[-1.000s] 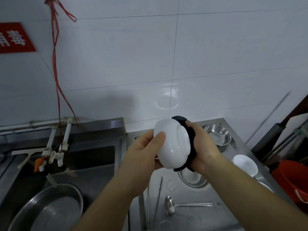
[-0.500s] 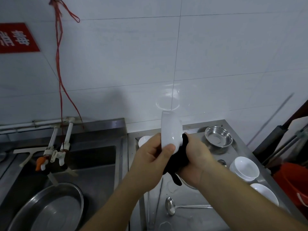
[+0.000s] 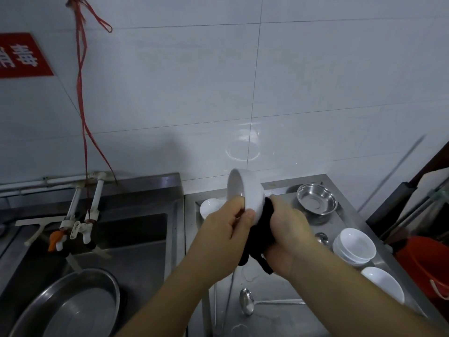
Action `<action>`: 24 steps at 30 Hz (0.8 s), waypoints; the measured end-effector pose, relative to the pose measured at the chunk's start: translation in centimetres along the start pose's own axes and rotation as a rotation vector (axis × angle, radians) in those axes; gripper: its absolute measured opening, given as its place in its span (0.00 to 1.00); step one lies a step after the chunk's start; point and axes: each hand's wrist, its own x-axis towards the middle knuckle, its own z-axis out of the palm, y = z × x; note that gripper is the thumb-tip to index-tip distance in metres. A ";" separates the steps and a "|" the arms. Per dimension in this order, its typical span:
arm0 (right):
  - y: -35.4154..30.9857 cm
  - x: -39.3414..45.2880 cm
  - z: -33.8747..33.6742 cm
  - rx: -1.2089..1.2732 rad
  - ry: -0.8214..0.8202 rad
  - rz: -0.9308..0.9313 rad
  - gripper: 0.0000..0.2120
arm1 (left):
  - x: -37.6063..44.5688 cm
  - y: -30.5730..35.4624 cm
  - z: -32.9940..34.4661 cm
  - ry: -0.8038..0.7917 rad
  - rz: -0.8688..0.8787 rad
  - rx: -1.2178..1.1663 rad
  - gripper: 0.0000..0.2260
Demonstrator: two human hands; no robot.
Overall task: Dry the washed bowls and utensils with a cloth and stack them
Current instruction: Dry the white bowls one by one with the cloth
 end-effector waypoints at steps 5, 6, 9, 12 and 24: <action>-0.1 0.2 0.6 -0.019 0.031 -0.157 0.11 | 0.1 -0.9 0.6 -0.056 0.032 0.141 0.10; -0.2 0.3 0.6 -0.042 0.026 -0.177 0.10 | 0.1 -1.1 0.4 -0.074 0.053 0.179 0.10; -0.7 0.8 0.1 -0.130 -0.011 -0.204 0.09 | 0.0 -1.3 0.1 -0.159 0.181 0.304 0.06; -0.5 1.7 -0.7 -0.167 -0.060 -0.156 0.14 | 0.0 -1.7 0.2 -0.198 0.254 0.399 0.08; 2.6 3.3 -2.8 0.084 -0.159 0.004 0.19 | -0.2 -4.8 2.2 0.290 -0.184 0.023 0.13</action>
